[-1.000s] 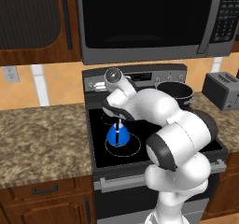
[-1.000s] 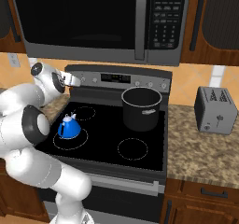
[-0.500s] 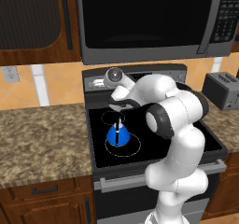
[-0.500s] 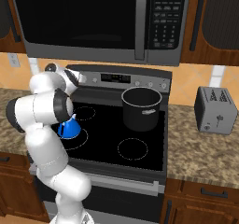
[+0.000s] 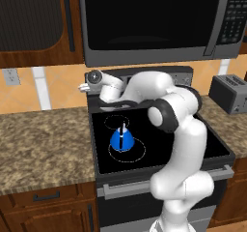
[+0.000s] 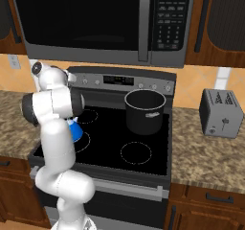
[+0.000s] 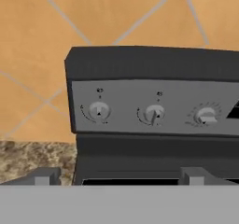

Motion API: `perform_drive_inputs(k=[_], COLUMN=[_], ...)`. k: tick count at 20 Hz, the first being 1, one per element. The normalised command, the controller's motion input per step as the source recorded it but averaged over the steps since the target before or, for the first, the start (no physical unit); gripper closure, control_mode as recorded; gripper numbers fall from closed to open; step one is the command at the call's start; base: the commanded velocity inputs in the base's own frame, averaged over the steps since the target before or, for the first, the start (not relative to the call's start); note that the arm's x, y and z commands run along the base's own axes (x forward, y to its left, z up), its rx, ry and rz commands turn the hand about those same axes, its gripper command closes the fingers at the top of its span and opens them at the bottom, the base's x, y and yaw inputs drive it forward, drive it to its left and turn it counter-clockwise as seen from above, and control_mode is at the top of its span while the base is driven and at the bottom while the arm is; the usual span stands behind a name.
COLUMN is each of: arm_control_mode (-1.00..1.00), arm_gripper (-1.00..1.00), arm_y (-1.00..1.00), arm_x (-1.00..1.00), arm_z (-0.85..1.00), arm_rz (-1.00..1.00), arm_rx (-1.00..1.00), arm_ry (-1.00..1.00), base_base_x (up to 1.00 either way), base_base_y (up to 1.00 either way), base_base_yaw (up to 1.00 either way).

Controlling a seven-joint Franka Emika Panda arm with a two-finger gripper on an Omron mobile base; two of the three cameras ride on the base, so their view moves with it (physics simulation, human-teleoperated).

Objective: Pick the kettle from the counter and place it on a stove burner. Then turn the burner on.

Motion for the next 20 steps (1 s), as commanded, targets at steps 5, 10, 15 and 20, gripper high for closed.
perform_drive_inputs(k=[5,10,15,20], arm_control_mode=[-1.00,-1.00,-1.00,-1.00], arm_gripper=[-1.00,-1.00,-1.00,-1.00], arm_y=[0.13,-0.08,-0.12,-0.02], arm_x=[0.46,0.42,0.54,0.48], arm_z=[-0.13,-0.20,-0.06,-0.15], arm_rz=[-0.01,0.00,0.00,0.00], arm_rx=[-0.02,-0.01,0.00,0.00], arm_ry=[0.02,0.01,0.00,0.01], base_base_x=[0.00,0.00,0.00,0.00], base_base_y=[0.00,0.00,0.00,0.00], base_base_yaw=[0.00,0.00,0.00,0.00])
